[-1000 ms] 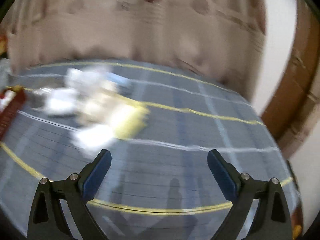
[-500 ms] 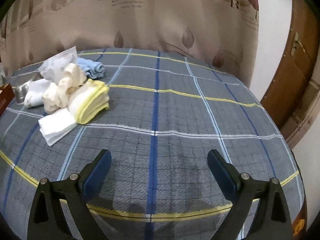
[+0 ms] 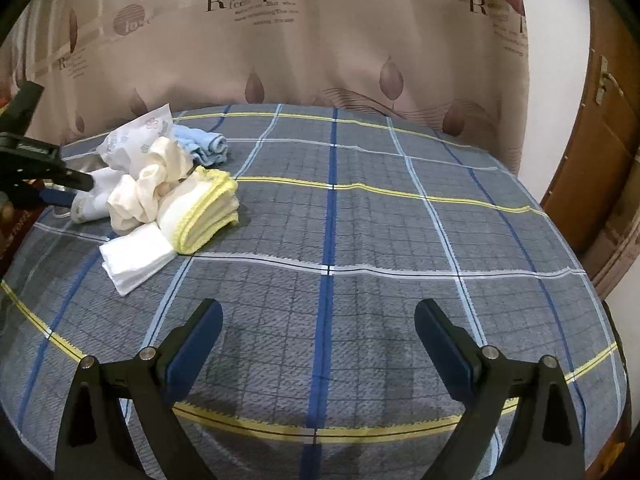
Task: Organize soft objects
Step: 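Withdraw both tools from the tray back toward the remaining items, then grasp the white towel with the left tool while the right tool grasps a white cloth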
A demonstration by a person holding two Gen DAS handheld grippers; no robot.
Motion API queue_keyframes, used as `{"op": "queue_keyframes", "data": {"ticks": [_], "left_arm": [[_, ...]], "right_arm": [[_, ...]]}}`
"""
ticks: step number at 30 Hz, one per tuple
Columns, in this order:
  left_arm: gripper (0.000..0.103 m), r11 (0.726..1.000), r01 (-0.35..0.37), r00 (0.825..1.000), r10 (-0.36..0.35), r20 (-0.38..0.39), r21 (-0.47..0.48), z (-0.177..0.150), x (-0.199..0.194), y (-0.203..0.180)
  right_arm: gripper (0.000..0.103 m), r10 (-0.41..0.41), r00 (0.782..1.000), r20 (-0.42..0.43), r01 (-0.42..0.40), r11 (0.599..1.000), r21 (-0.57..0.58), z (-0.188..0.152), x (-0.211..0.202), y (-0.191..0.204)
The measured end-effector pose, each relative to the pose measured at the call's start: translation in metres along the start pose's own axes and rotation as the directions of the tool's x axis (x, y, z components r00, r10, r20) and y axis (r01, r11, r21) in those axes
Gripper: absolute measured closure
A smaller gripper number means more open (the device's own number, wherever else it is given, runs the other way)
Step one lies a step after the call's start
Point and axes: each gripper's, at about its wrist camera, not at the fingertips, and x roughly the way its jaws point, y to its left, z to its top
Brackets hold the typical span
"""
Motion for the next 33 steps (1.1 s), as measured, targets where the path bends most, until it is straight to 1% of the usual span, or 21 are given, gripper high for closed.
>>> {"op": "queue_keyframes", "data": {"ticks": [3,5,6,7,9,10,14,17,18,20,21,22,23,24,25,26,27,28,30,33], "left_arm": [[0.051,1.0,-0.028,0.999,0.028,-0.018,0.013,0.0,0.012,-0.004],[0.051,0.998,-0.044,0.999,0.044,-0.01,0.037,0.0,0.014,-0.008],[0.055,0.997,-0.053,0.999,0.053,0.001,0.06,-0.001,0.014,-0.01],[0.078,0.995,-0.067,0.998,0.065,0.017,0.079,-0.002,0.014,-0.012],[0.084,0.993,-0.078,0.996,0.075,0.037,0.086,-0.005,0.011,-0.012],[0.096,0.994,-0.083,0.996,0.08,0.048,0.074,-0.007,0.008,-0.012],[0.096,0.992,-0.11,0.991,0.104,0.086,0.065,-0.027,-0.014,-0.015],[0.096,0.993,-0.104,0.989,0.097,0.111,0.063,-0.05,-0.036,-0.017],[0.096,0.993,-0.1,0.989,0.093,0.116,0.056,-0.057,-0.043,-0.017],[0.096,0.998,-0.058,0.991,0.053,0.125,0.039,-0.073,-0.061,-0.014],[0.096,0.998,-0.054,0.99,0.048,0.131,0.036,-0.077,-0.068,-0.015],[0.096,0.998,-0.059,0.988,0.053,0.142,0.039,-0.083,-0.076,-0.016],[0.096,0.997,-0.059,0.987,0.052,0.153,0.045,-0.089,-0.084,-0.016],[0.096,0.997,-0.055,0.986,0.046,0.16,0.049,-0.093,-0.09,-0.018],[0.096,0.997,-0.051,0.985,0.042,0.165,0.053,-0.097,-0.097,-0.019],[0.096,0.997,-0.055,0.984,0.045,0.171,0.054,-0.1,-0.101,-0.022],[0.096,0.997,-0.057,0.983,0.046,0.178,0.055,-0.104,-0.107,-0.021],[0.096,0.997,-0.05,0.983,0.039,0.179,0.056,-0.107,-0.113,-0.021],[0.096,0.998,-0.039,0.984,0.031,0.175,0.047,-0.112,-0.122,-0.018],[0.096,0.999,-0.018,0.983,0.009,0.182,0.046,-0.116,-0.135,-0.015]], "right_arm": [[0.007,0.007,1.0,0.001,-0.007,1.0,0.001,-0.001,-0.001,0.0],[0.007,0.013,1.0,-0.003,-0.013,1.0,-0.001,-0.001,0.0,0.0],[0.007,0.014,1.0,-0.005,-0.014,1.0,-0.001,-0.001,0.001,0.0],[0.007,0.015,1.0,-0.005,-0.015,1.0,0.0,-0.001,0.0,0.0],[0.007,0.015,1.0,-0.004,-0.015,1.0,-0.001,-0.001,0.001,-0.001],[0.007,0.015,1.0,-0.004,-0.015,1.0,0.0,-0.001,0.001,-0.001],[0.007,0.023,1.0,0.003,-0.023,1.0,0.006,0.0,0.0,-0.002],[0.007,0.027,1.0,0.016,-0.027,1.0,0.001,-0.001,-0.003,0.0],[0.007,0.03,0.999,0.015,-0.03,1.0,-0.008,-0.001,-0.003,0.001],[0.007,0.063,0.998,0.008,-0.063,0.998,-0.012,0.0,-0.007,0.006],[0.007,0.108,0.994,-0.005,-0.108,0.994,0.01,0.002,-0.009,0.008],[0.007,0.176,0.984,-0.025,-0.174,0.983,0.056,0.004,-0.01,0.011],[0.008,0.251,0.967,-0.05,-0.244,0.963,0.117,0.006,-0.009,0.014],[0.015,0.296,0.953,-0.068,-0.283,0.946,0.156,0.007,-0.007,0.017],[0.025,0.349,0.933,-0.093,-0.326,0.924,0.2,0.01,-0.003,0.025],[0.029,0.363,0.926,-0.103,-0.338,0.918,0.206,0.012,-0.001,0.033],[0.035,0.362,0.925,-0.11,-0.338,0.921,0.194,0.015,0.0,0.041],[0.038,0.355,0.927,-0.123,-0.334,0.928,0.167,0.018,0.003,0.052],[0.037,0.352,0.924,-0.149,-0.333,0.932,0.143,0.024,0.008,0.069],[0.037,0.368,0.914,-0.169,-0.342,0.925,0.165,0.031,0.019,0.08]]}}
